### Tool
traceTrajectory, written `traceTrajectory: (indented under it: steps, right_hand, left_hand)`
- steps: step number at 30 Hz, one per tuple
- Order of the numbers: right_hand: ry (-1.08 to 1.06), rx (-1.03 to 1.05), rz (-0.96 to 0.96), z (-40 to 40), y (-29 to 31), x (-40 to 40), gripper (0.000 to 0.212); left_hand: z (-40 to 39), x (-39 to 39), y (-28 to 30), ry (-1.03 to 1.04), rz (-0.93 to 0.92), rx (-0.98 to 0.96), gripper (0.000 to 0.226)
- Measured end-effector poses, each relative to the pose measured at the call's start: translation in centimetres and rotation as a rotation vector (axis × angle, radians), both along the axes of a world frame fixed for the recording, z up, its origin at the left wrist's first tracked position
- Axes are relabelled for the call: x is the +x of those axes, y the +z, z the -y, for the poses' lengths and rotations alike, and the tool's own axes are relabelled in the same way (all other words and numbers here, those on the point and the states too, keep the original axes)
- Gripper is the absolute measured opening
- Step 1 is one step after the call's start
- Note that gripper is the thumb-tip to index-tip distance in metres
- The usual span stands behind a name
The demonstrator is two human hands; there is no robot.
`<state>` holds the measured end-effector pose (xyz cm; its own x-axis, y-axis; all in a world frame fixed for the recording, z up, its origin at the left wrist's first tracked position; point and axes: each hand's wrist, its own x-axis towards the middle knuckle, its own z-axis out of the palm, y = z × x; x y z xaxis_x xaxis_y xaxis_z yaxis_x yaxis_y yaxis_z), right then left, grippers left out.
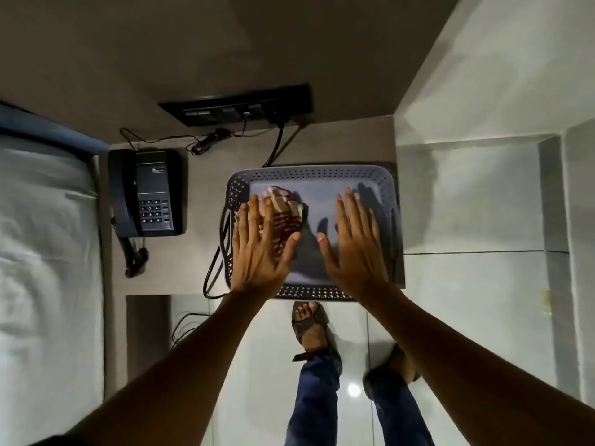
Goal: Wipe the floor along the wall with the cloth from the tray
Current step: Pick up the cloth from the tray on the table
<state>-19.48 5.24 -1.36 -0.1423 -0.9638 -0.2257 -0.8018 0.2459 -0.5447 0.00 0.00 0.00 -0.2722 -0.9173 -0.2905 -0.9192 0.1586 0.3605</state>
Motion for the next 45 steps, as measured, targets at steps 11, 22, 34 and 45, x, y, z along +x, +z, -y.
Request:
traceTrajectory:
  steps: [11, 22, 34, 45]
  right_hand:
    - [-0.001, -0.063, -0.284, 1.1, -8.9, 1.2, 0.087]
    - [-0.034, -0.145, -0.282, 0.8, -9.7, 1.7, 0.087]
    - [-0.06, -0.006, -0.03, 1.9, -4.8, 1.7, 0.085]
    - [-0.4, -0.235, 0.351, -9.6, 5.3, -2.7, 0.068]
  left_hand:
    - [2.0, 1.8, -9.0, -0.169, 0.153, -0.128, 0.091]
    - [2.0, 1.6, -9.5, -0.106, 0.078, -0.113, 0.064]
    - [2.0, -1.3, -4.2, 0.303, -0.306, 0.06, 0.061]
    - [-8.1, -12.7, 5.5, 0.517, -0.788, 0.104, 0.031]
